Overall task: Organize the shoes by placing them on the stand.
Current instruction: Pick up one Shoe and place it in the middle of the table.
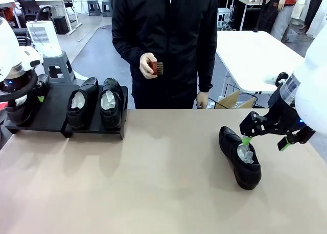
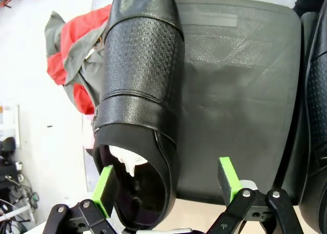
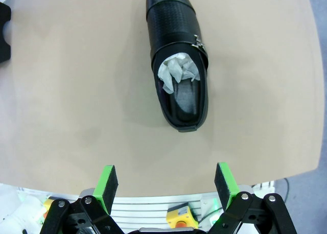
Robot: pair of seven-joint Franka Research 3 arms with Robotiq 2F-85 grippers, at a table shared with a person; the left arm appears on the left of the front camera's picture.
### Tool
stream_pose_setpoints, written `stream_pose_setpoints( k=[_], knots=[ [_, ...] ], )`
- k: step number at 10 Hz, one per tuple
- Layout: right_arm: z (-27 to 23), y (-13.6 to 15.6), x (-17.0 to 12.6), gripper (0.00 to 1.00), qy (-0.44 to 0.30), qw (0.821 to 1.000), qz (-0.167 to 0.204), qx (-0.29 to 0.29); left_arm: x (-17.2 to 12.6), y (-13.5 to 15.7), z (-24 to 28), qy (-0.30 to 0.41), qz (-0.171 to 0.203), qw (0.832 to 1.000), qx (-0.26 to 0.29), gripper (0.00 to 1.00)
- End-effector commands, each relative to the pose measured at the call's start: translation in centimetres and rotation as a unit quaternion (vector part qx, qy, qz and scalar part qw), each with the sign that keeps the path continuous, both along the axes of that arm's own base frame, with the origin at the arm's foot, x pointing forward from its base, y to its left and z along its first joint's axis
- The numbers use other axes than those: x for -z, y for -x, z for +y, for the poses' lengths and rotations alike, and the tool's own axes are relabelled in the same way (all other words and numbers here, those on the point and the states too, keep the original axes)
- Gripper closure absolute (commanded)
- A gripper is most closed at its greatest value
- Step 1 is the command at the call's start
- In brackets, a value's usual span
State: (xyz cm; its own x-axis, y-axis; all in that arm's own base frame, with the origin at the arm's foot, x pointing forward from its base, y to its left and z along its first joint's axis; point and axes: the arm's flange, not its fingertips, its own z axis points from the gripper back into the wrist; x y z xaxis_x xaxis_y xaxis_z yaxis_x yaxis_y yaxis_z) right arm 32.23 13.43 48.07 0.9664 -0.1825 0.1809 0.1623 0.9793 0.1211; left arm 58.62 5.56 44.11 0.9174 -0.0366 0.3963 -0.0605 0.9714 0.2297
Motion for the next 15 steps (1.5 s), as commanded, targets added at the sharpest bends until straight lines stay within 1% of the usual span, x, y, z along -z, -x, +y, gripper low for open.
stream_pose_setpoints(
  k=[1, 2, 3, 4, 6, 7, 8, 9, 10, 11, 12, 13, 14, 15],
  knots=[
    [-0.3, -0.1, -0.1, 0.00, 0.003, 1.000, 0.000, -0.008, 0.0, -0.1, 0.0, -0.001, -0.003, 1.000, 0.002, 0.00],
    [-0.3, -0.1, -0.1, 0.00, 0.003, 1.000, 0.000, -0.008, 0.0, 0.0, 0.0, 0.000, 0.000, 1.000, 0.000, 0.00],
    [-0.3, -0.1, -0.1, 0.00, 0.003, 1.000, 0.000, -0.008, -3.0, 2.1, -0.7, -0.008, -0.043, 0.999, 0.003, 0.00],
    [-0.3, -0.1, -0.1, 0.00, 0.003, 1.000, 0.000, -0.008, -5.7, 4.4, -1.1, -0.012, -0.083, 0.996, 0.018, 0.00],
    [-0.3, -0.1, -0.1, 0.00, 0.003, 1.000, 0.000, -0.008, -8.0, 7.8, -3.0, 0.008, -0.090, 0.992, 0.089, 0.00],
    [-0.3, -0.1, -0.1, 0.00, 0.003, 1.000, 0.000, -0.008, -8.9, 9.0, -3.7, 0.012, -0.097, 0.990, 0.105, 0.00],
    [-0.3, -0.1, -0.1, 0.00, 0.003, 1.000, 0.000, -0.008, -9.2, 10.3, -5.3, 0.026, -0.072, 0.985, 0.153, 0.00],
    [0.0, 0.0, 0.0, 0.00, 0.000, 1.000, 0.000, 0.000, -8.8, 11.0, -6.9, 0.045, -0.009, 0.978, 0.206, 0.00],
    [0.5, -1.0, 1.7, 0.00, 0.000, 1.000, 0.019, -0.018, -8.0, 11.5, -8.5, 0.043, 0.072, 0.967, 0.242, 0.00],
    [1.1, -1.6, 2.7, 0.00, -0.013, 0.999, 0.032, -0.028, -7.4, 12.1, -9.4, 0.031, 0.126, 0.953, 0.273, 0.00],
    [1.5, -1.9, 3.1, 0.00, -0.017, 0.999, 0.028, -0.034, -7.0, 12.5, -9.9, 0.026, 0.155, 0.945, 0.286, 0.00],
    [2.0, -2.4, 3.6, 0.00, -0.023, 0.999, 0.028, -0.036, -6.6, 12.6, -9.9, 0.034, 0.179, 0.941, 0.285, 0.00],
    [3.0, -3.5, 4.8, 0.00, -0.024, 0.998, 0.049, -0.030, -6.2, 11.9, -9.7, 0.045, 0.196, 0.940, 0.275, 0.00],
    [1.4, -1.5, 3.4, 0.00, -0.006, 0.999, 0.035, -0.017, -5.0, 13.8, -11.3, 0.055, 0.163, 0.945, 0.277, 0.00]
  ],
)
